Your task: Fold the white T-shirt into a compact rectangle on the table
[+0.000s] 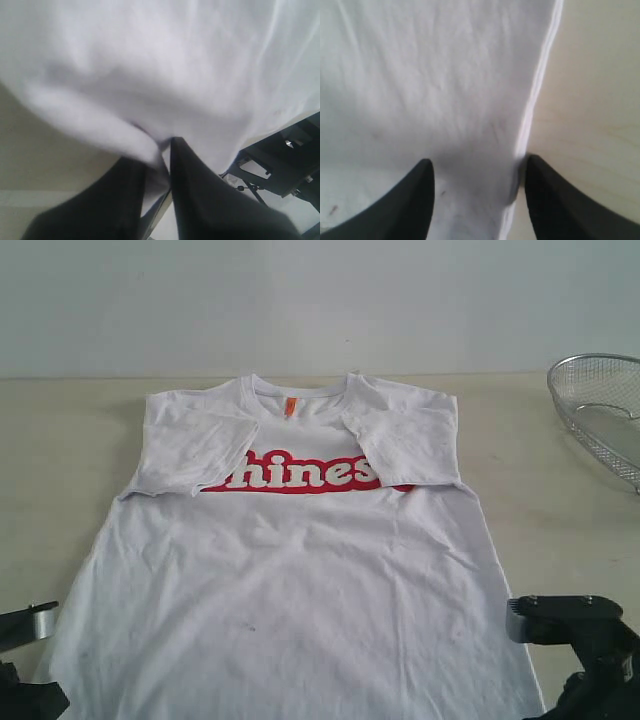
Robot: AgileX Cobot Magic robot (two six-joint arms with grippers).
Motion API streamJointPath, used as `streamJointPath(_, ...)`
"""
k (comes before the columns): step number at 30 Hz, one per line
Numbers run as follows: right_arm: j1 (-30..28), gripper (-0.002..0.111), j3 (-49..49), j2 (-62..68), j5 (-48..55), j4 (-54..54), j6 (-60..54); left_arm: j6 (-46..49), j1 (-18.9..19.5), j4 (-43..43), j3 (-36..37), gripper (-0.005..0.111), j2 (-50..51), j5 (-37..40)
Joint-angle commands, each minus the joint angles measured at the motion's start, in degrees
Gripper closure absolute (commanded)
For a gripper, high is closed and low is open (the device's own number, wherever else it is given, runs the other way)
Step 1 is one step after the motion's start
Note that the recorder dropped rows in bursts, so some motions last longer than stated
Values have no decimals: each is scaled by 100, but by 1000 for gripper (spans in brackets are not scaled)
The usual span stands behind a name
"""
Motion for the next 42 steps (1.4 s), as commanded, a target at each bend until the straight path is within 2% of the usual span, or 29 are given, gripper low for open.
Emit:
streamJointPath(1, 1, 60, -6, 4, 32, 27, -66, 38, -18, -1, -11, 88, 36, -375)
streamJointPath(5, 1, 60, -6, 4, 22, 27, -64, 38, -18, -1, -11, 90, 36, -370)
streamJointPath(7, 1, 60, -6, 4, 22, 27, -64, 38, -18, -1, -15, 94, 36, -372)
streamJointPath(8, 1, 60, -6, 4, 46, 27, -64, 38, -18, -1, -15, 102, 36, -372)
streamJointPath(21, 1, 60, -6, 4, 20, 573, -715, 54, -18, -83, -15, 102, 36, -372)
streamJointPath(25, 1, 60, -6, 4, 80, 1093, -1376, 54, -18, -108, -15, 102, 36, -372)
streamJointPath(42, 1, 60, -6, 104, 28, 1220, -1570, 54, -18, -108, -15, 102, 36, -372)
